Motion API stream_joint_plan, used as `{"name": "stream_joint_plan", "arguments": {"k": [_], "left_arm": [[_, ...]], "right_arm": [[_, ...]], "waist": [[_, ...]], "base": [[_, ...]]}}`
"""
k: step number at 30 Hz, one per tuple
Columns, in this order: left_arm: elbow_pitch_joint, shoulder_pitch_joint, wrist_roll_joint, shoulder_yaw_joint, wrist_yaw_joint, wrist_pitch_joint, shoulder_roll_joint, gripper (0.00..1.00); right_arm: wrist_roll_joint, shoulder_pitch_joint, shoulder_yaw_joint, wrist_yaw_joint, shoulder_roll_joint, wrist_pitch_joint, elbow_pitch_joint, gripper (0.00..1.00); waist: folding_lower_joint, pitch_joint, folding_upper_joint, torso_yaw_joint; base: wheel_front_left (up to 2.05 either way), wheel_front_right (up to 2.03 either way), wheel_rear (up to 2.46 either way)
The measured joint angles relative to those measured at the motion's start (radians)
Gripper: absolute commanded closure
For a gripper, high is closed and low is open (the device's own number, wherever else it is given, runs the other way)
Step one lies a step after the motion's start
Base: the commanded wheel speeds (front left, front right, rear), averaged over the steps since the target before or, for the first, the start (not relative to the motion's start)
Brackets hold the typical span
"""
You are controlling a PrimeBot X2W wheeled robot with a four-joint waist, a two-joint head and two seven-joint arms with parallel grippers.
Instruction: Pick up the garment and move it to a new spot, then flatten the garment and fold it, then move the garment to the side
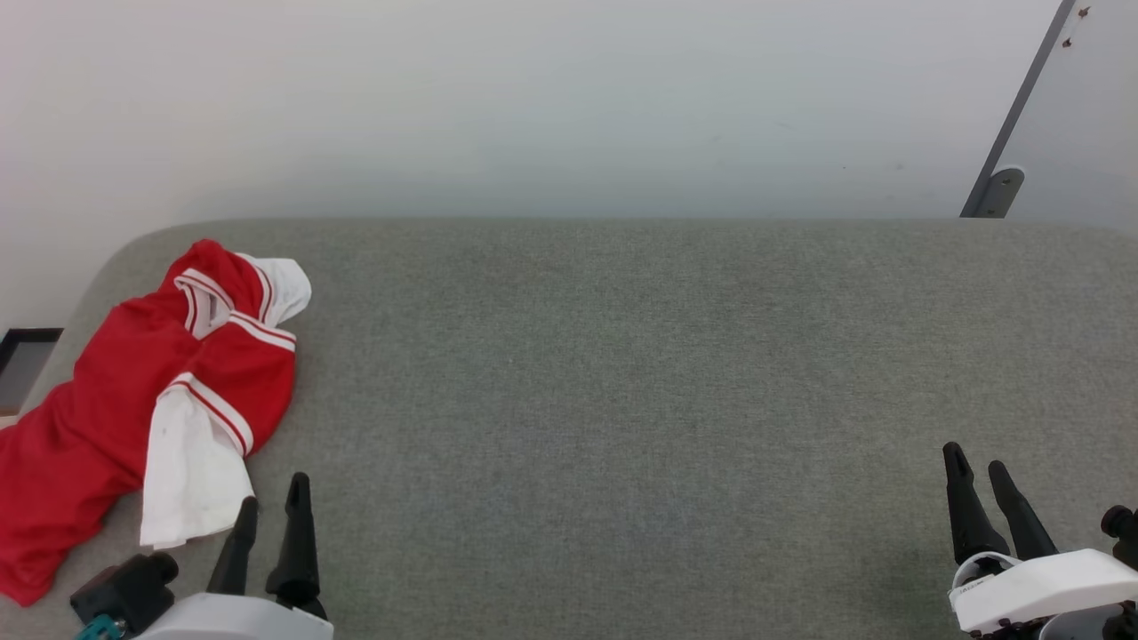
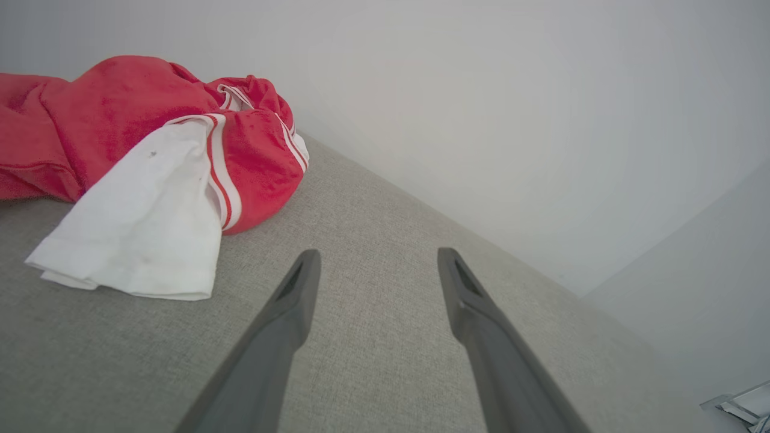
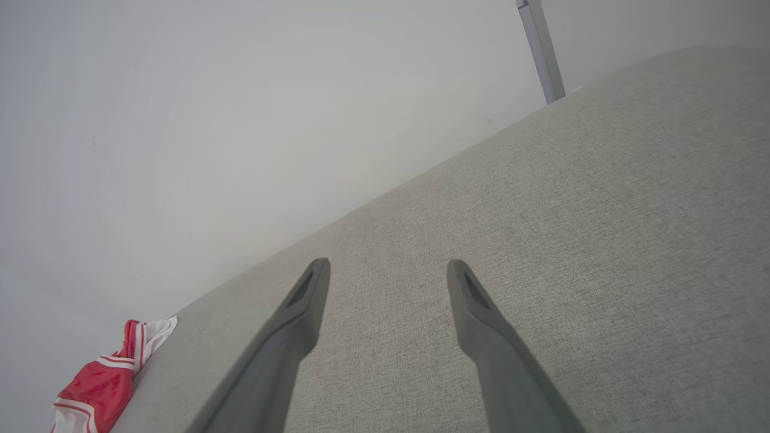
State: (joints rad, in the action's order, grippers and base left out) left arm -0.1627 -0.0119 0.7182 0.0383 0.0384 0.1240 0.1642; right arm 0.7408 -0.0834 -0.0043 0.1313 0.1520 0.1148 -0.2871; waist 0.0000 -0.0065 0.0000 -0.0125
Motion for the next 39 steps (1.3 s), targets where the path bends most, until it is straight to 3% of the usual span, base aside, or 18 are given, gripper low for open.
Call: {"name": "stream_joint_plan", "arguments": {"k": [39], "left_arm": [[0.063, -0.04, -0.373, 0.016, 0.067, 0.093, -0.002, 0.0]], "right_arm": [[-0.343, 0.0, 0.01, 0.0, 0.026, 0.075, 0.028, 0.0]], "waist": [[0.0, -0.003, 0.0, -0.005]], "base": [[0.0, 0.0, 0.0]]}}
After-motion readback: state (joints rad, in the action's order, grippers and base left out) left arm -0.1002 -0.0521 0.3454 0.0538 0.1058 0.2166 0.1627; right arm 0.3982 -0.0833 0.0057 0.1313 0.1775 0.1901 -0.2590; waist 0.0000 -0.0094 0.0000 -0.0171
